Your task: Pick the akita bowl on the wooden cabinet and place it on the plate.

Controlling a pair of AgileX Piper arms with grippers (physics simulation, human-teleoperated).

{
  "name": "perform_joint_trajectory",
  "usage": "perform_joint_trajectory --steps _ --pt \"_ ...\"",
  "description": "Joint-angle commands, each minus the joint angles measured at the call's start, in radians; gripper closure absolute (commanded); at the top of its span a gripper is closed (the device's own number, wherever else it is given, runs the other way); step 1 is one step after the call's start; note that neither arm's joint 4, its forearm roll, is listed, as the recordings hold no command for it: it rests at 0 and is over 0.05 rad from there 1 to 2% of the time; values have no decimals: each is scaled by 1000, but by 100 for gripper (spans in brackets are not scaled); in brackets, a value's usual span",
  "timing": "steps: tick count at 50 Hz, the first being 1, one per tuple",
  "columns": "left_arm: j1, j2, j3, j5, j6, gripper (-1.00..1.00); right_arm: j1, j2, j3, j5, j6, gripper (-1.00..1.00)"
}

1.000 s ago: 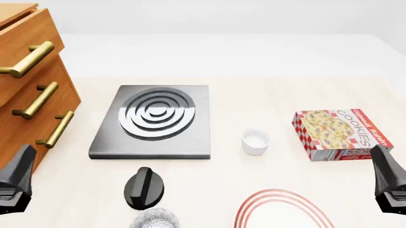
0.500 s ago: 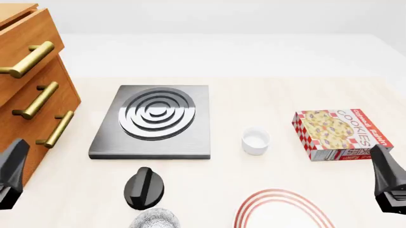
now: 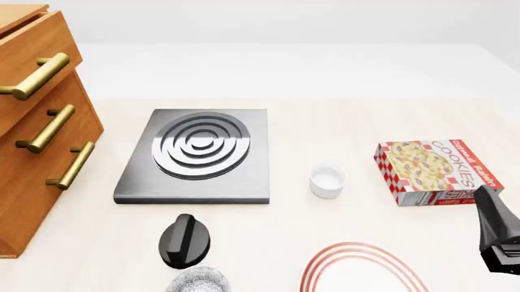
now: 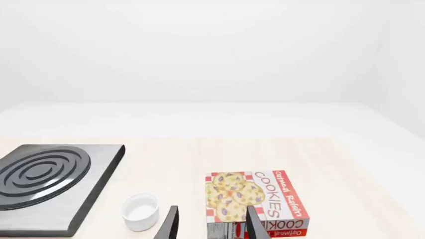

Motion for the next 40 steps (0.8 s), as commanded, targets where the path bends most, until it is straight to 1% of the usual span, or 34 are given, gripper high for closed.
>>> perform_joint_trajectory --steps 1,3,6,8,10,13,15,17,20,29,32,40 --pt "-31 122 -181 75 -30 -100 0 0 0 0 0 -100" --pt "-32 127 -192 80 -24 -100 0 1 0 0 0 -100" --pt "-33 155 -235 99 -19 -100 0 0 0 0 0 -100" --pt "-31 179 -259 113 -40 -100 0 1 0 0 0 -100" --pt "-32 193 -281 126 -46 -100 0 1 0 0 0 -100" --pt "-33 215 -324 153 -43 -100 0 1 0 0 0 -100" --pt "-35 236 -373 184 -42 -100 0 1 0 0 0 -100" --pt "-35 242 -385 192 -42 -100 0 1 0 0 0 -100" --pt "-37 262 -440 228 -47 -100 0 1 0 0 0 -100" --pt "-28 321 -595 304 -104 -100 0 1 0 0 0 -100" --pt "-11 347 -635 328 -140 -100 0 1 0 0 0 -100" --pt "54 408 -733 379 -163 -100 0 1 0 0 0 -100"
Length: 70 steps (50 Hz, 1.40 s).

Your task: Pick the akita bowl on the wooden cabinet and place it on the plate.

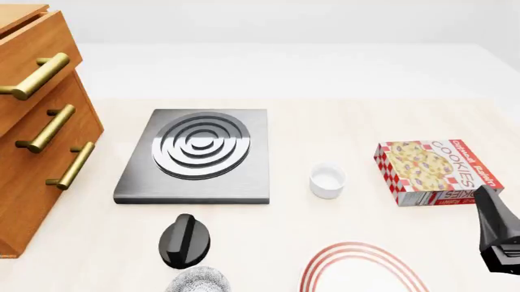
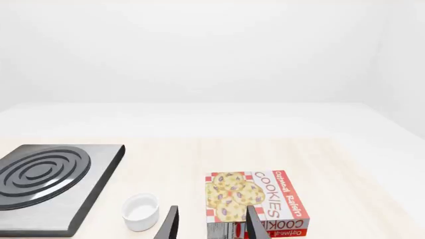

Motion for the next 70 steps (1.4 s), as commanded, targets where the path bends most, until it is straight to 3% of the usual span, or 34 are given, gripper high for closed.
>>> perform_joint_trajectory --steps 1,16,25,42,51,70 --pt "60 81 -157 80 -43 -100 0 0 0 0 0 -100" --pt "188 140 -255 110 -101 -100 0 0 0 0 0 -100" --pt "285 185 -292 122 -79 -100 0 0 0 0 0 -100" --pt "429 238 -299 71 -92 -100 0 0 0 0 0 -100" --pt "477 249 -335 73 -88 -100 0 0 0 0 0 -100" --pt "593 307 -318 -6 -105 -100 0 0 0 0 0 -100"
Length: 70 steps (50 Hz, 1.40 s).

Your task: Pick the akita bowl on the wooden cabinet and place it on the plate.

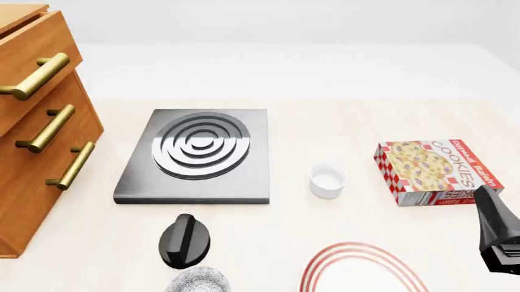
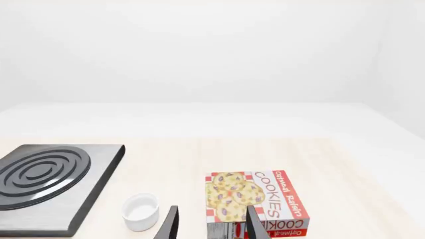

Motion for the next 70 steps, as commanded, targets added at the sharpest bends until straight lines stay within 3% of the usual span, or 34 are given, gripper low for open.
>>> perform_joint_trajectory --steps 1,39,70 --pt "70 39 10 -49 -10 -100 0 0 0 0 0 -100" --pt "250 225 25 -194 -53 -100 0 0 0 0 0 -100" --pt "221 352 42 -254 -78 -100 0 0 0 0 0 -100"
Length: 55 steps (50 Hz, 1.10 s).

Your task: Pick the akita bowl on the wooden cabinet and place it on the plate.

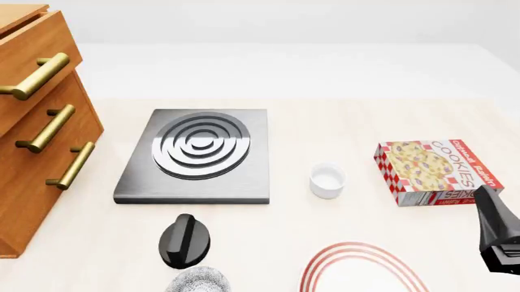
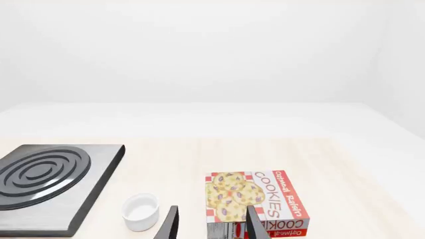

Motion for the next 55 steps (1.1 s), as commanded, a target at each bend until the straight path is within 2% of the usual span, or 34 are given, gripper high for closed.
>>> perform_joint_trajectory --steps 1,55 --pt "-9 61 8 -27 -25 -100 0 0 0 0 0 -100" --pt "-35 196 1 -79 -87 -100 0 0 0 0 0 -100"
